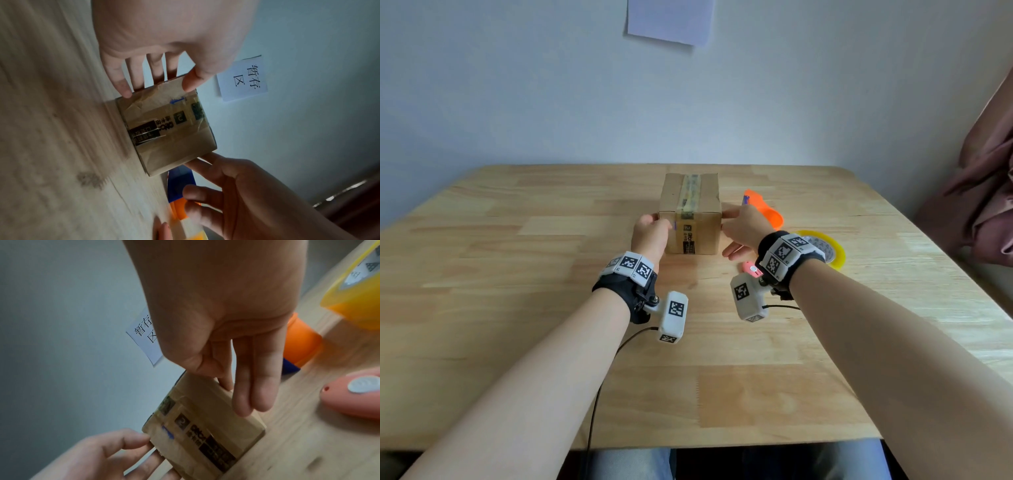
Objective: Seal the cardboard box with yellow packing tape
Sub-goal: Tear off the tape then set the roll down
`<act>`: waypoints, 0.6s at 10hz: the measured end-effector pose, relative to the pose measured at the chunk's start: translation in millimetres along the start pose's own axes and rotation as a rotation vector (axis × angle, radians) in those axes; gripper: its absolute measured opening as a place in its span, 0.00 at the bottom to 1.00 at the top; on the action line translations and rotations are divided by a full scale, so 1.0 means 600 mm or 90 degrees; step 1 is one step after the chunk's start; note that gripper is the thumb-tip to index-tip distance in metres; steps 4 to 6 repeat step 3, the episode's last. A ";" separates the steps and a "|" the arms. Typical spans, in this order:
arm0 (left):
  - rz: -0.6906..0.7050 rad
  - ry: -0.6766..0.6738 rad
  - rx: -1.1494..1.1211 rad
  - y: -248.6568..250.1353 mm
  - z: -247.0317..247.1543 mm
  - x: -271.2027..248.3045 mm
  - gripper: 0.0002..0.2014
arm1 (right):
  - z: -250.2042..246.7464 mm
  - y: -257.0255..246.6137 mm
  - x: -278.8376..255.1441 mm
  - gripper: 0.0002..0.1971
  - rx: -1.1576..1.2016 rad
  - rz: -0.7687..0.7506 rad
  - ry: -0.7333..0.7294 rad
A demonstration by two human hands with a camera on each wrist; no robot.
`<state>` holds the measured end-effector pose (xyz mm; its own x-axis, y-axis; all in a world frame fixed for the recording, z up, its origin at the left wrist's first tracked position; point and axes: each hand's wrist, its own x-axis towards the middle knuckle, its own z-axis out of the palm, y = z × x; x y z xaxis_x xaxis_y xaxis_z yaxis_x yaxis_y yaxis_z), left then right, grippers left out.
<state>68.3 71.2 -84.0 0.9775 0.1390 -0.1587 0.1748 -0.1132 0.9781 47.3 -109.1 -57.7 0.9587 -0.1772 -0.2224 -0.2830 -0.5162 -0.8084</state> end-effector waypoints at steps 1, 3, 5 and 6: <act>-0.004 -0.014 0.025 0.005 -0.006 -0.024 0.09 | -0.002 0.005 -0.019 0.26 -0.030 0.021 0.001; 0.058 0.014 0.064 0.068 -0.020 -0.030 0.06 | -0.037 -0.033 -0.039 0.22 -0.042 0.014 0.106; 0.058 0.014 0.064 0.068 -0.020 -0.030 0.06 | -0.037 -0.033 -0.039 0.22 -0.042 0.014 0.106; 0.058 0.014 0.064 0.068 -0.020 -0.030 0.06 | -0.037 -0.033 -0.039 0.22 -0.042 0.014 0.106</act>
